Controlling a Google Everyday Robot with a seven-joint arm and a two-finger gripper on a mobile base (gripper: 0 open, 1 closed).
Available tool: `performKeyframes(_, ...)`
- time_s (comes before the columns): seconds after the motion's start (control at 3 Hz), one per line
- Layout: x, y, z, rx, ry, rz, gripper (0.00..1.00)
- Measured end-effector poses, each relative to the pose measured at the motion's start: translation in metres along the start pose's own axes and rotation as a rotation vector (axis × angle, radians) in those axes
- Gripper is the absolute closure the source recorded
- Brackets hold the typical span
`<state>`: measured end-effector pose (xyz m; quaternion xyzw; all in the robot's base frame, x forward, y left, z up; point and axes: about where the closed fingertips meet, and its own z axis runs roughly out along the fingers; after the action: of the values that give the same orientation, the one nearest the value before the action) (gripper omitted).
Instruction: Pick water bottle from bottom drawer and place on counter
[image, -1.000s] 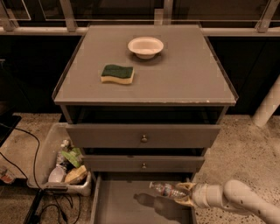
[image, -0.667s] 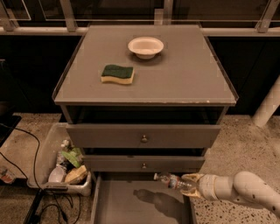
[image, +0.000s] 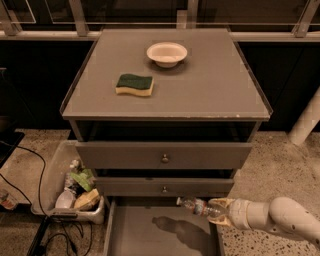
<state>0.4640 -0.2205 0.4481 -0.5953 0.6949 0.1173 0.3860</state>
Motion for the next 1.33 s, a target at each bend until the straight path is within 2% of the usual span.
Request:
performKeyframes(0.33, -0.033, -0.003, -0.033, 0.048, 0.007, -0.09, 1.0)
performKeyframes(0.67, -0.081, -0.013, -0.079, 0.095, 0.011, -0.199, 1.0)
performKeyframes(1.0, -0.127, -0.034, -0.118, 0.104, 0.006, -0.269, 1.0)
performKeyframes(1.33, -0.163, -0.06, -0.15, 0.06, 0.02, -0.291, 1.0)
